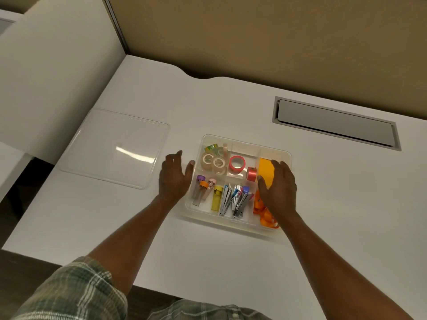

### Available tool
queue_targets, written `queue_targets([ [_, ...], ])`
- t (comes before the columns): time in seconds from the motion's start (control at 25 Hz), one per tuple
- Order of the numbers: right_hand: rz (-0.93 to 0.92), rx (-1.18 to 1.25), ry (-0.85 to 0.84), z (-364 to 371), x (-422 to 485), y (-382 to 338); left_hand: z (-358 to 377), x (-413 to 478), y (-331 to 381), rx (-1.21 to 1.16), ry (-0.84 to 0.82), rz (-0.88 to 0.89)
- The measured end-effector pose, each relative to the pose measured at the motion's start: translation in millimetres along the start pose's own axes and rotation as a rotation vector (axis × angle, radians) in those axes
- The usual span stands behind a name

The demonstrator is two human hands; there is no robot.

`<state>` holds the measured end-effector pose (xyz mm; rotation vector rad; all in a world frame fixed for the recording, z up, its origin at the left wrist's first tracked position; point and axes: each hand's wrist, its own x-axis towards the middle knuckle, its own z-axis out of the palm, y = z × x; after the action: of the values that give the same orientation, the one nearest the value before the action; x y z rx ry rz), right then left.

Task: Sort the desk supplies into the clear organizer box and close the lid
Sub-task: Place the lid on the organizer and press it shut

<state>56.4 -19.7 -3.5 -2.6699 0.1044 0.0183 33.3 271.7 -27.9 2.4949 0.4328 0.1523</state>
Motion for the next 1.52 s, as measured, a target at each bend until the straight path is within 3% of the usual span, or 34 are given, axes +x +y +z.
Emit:
queue_targets([
  [0.2,0.103,0.029,-0.005,-5,-17,17,-24,11,-45,0.380,-0.018,-0.170],
  [0.68,0.250,0.157,-0.078,-1,-28,31,-34,12,-48,0.338,-0.093,-0.336],
  [0.84,0.267,0.173,-0.107,-3,-28,35,-48,24,-25,0.334,0.050,-0.190],
  [1.16,0.328,0.270,-0.191,-10,-23,38,-76,61,59,0.295,0.320,0.272],
  [1.36,0.402,0.364,-0.109,-25,-12,32,-92,58,127,0.037,0.429,0.501],
  [1.52,0.379,0.457,0.051,-54,7,14,-100,36,170,-0.310,0.436,0.474],
])
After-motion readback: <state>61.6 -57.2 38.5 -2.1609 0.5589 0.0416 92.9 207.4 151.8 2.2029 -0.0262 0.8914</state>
